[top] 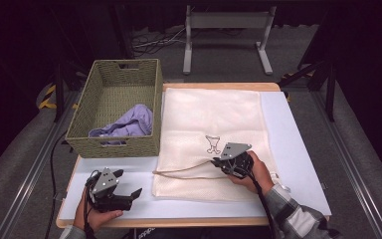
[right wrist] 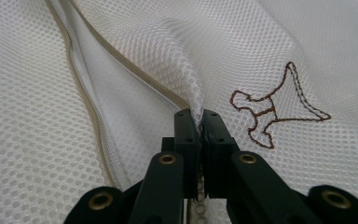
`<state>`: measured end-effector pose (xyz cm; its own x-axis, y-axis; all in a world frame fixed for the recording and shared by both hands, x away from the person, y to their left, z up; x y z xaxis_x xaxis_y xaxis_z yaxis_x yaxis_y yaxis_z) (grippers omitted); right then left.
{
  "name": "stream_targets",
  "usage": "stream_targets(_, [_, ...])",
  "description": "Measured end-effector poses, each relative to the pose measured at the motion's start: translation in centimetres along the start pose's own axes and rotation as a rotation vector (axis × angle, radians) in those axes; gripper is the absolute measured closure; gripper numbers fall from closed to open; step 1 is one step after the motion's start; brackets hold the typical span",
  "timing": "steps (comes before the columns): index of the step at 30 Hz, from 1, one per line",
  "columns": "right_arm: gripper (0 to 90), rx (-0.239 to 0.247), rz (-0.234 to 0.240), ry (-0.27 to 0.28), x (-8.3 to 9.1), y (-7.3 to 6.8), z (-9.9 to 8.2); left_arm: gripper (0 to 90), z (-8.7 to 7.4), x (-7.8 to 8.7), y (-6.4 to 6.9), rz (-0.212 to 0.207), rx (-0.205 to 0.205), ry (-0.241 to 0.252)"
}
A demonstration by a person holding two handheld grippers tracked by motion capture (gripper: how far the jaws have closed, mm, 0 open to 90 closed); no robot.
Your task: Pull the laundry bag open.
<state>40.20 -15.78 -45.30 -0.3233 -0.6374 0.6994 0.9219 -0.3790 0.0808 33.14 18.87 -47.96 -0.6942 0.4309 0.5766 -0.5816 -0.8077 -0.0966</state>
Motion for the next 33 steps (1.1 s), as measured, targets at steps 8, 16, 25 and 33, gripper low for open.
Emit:
stream_targets(8, [86.4,0.003,-0.008,0.028,0.7,0.0,0.6,10.2,0.0,0.0,-0.1,0.000,0.001,-0.002])
stream_targets(16, [86.5,0.004,-0.036,0.065,1.4,0.1,1.2,10.2,-0.1,-0.2,-0.1,-0.004,-0.004,-0.009])
stream_targets(25, [86.6,0.015,-0.063,0.084,2.1,0.2,1.9,10.3,-0.1,-0.1,0.0,-0.005,-0.005,-0.007])
stream_targets(33, [86.6,0.026,-0.083,0.097,2.4,0.2,2.4,10.3,0.0,-0.2,0.0,0.000,-0.007,-0.010])
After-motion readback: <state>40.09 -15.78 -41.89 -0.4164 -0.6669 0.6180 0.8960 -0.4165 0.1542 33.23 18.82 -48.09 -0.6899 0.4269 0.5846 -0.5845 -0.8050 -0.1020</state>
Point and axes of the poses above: each handheld gripper's, and its own axes: x roughly backward along the jaws, z roughly out of its top, y roughly to its right, the point moved 5 cm from there along -x, roughly forward along the jaws, and after that the axes turned 10 degrees about z, right-handed, at the moved point
